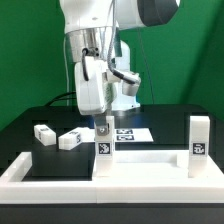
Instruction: Assemble desk
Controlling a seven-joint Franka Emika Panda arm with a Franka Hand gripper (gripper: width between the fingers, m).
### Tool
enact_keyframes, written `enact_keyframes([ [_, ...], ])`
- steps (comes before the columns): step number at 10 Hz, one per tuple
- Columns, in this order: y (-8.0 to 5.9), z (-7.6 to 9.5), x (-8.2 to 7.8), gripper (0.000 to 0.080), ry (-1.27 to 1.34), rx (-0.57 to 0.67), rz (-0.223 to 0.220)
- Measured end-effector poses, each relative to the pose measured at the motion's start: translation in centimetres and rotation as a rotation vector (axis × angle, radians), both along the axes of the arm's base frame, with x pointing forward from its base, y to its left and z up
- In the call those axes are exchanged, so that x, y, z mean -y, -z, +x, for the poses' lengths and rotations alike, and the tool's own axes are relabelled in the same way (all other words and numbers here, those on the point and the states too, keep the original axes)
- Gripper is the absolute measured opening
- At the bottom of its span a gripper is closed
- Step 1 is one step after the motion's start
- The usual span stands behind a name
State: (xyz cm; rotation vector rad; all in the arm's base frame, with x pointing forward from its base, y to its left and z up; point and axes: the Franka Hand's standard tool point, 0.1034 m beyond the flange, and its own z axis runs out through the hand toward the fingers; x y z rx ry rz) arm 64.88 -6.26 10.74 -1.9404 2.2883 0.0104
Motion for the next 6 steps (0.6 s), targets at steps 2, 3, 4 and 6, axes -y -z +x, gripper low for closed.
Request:
enact_keyframes([
  [2,0.0,0.0,0.0,0.0569,-0.058,0.005,-0.009],
  [3,0.1,0.0,-0.1,0.0569,-0.306,0.027,-0.049],
  [4,0.2,0.0,-0.4,0.0632,-0.495,0.050,-0.066],
  [6,0.6,-0.4,-1.0,0.0646,-0.648,0.070,-0.086],
])
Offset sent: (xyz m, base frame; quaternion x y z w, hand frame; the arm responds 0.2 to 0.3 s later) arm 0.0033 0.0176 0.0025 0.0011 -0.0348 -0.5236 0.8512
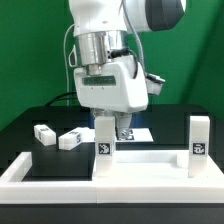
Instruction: Assemble desk
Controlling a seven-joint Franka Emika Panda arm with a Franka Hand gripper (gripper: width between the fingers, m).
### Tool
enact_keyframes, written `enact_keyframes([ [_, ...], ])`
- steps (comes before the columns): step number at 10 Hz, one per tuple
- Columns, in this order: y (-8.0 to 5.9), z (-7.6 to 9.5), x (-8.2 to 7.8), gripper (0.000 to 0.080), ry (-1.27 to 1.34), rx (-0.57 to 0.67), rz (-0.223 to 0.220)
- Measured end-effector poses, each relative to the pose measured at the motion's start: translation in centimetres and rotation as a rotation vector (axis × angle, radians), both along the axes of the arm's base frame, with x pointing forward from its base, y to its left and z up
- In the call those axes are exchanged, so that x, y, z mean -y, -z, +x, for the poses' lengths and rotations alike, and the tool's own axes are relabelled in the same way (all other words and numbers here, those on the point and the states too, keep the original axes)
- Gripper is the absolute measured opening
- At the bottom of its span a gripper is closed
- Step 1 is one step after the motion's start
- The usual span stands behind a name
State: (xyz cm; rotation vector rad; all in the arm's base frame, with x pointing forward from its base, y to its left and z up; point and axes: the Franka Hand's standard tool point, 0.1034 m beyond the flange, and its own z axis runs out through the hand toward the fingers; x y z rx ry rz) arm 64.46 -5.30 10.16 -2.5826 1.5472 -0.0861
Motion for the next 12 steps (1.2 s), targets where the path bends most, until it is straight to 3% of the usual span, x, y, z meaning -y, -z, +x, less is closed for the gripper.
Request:
enact_keyframes([
  [2,-0.1,0.0,0.1,0.0649,-0.252,0.014,-0.036],
  [3,-0.6,0.0,0.0,0.0649,-0.503,0.006,-0.073],
  [5,-2.2,1.6,0.5,0.0649,-0.880,0.020,-0.077],
  [6,-2.0,1.9,0.5,0.0649,-0.805,0.027,-0.083],
  [7,-1.8,1.7,0.5,0.0524,-0.789,0.022,-0.079],
  [8,-1.8,1.7,0.5,0.0524,-0.778,0.021,-0.078],
  [9,-1.8,1.7,0.5,0.0342,-0.701,0.014,-0.071],
  [10,-1.8,1.7,0.7,0.0297,-0.619,0.007,-0.066],
  [12,-1.8,1.7,0.9,0.0297,-0.468,-0.005,-0.055],
])
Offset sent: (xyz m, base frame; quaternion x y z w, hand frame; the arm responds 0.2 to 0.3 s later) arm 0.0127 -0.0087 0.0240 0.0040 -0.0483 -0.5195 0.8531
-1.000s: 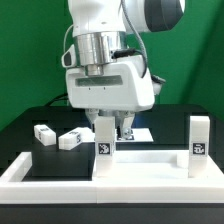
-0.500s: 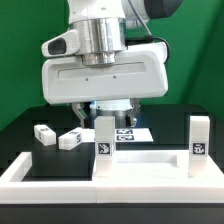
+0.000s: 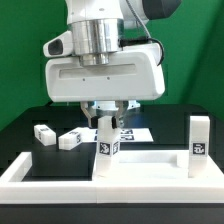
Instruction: Assemble desk
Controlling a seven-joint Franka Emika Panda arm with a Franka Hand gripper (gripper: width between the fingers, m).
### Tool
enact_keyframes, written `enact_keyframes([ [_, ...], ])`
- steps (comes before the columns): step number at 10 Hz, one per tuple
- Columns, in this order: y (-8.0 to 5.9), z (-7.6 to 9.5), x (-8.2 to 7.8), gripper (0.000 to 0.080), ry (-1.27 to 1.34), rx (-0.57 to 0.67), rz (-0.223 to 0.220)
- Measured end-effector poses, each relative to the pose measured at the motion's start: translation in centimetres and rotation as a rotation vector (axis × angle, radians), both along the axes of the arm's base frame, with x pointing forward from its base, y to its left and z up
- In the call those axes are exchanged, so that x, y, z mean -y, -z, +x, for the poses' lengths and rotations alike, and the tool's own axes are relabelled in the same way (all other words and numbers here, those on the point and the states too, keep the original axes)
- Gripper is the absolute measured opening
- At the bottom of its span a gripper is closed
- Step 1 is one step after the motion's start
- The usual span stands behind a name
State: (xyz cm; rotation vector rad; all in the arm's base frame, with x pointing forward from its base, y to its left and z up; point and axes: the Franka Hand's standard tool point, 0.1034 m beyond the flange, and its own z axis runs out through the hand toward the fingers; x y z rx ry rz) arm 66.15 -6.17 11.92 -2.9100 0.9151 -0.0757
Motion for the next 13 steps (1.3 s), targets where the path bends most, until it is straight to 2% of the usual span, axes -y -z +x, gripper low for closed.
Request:
enact_keyframes([
  [2,0.0,0.0,0.4,0.0297,0.340,-0.004,0.014],
  [4,0.1,-0.2,1.8,0.0297,0.733,-0.030,0.101],
  [5,0.1,-0.3,2.3,0.0298,0.802,-0.039,0.130],
  [7,0.1,-0.4,2.1,0.0298,0.891,-0.057,0.140],
  [9,0.2,-0.4,2.1,0.0299,0.851,-0.053,0.136],
  [10,0.2,-0.3,1.9,0.0465,0.718,-0.031,0.104],
  [11,0.5,0.0,0.5,0.0611,0.420,0.017,0.043],
  [12,1.2,-0.4,-0.4,0.0638,0.272,0.023,0.031],
  [13,1.2,-0.4,-0.2,0.0638,0.210,0.028,0.024],
])
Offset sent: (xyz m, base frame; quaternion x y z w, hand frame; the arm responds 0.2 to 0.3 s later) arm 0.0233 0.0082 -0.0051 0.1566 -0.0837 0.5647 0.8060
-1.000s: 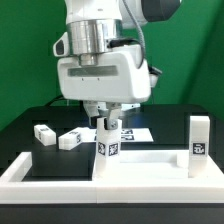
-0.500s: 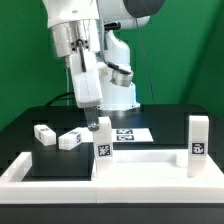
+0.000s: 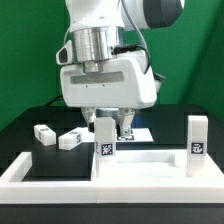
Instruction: Assemble desk
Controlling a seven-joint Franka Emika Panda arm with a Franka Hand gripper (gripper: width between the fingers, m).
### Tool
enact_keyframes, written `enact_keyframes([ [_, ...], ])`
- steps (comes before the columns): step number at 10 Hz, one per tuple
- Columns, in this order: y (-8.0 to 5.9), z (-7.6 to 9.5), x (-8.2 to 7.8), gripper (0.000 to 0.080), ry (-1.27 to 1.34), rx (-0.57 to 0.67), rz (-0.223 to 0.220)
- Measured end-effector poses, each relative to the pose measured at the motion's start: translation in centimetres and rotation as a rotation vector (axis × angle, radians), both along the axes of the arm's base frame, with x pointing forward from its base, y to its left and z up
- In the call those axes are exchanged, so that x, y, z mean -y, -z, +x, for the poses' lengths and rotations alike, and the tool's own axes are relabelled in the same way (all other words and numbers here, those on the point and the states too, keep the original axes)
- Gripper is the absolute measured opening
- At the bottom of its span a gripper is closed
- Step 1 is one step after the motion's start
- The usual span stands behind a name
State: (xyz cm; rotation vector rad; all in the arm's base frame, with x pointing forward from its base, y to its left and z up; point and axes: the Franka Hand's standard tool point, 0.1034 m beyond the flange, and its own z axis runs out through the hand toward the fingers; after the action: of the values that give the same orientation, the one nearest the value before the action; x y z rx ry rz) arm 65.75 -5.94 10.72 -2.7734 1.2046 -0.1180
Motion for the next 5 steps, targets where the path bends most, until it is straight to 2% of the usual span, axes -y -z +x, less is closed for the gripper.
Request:
enact_keyframes([
  [3,-0.01,-0.01,0.18,0.0648,-0.290,0.020,-0.041],
  [4,-0.15,0.10,0.42,0.0648,-0.536,0.030,-0.098],
  [5,-0.12,0.11,0.50,0.0648,-0.699,0.038,-0.119],
])
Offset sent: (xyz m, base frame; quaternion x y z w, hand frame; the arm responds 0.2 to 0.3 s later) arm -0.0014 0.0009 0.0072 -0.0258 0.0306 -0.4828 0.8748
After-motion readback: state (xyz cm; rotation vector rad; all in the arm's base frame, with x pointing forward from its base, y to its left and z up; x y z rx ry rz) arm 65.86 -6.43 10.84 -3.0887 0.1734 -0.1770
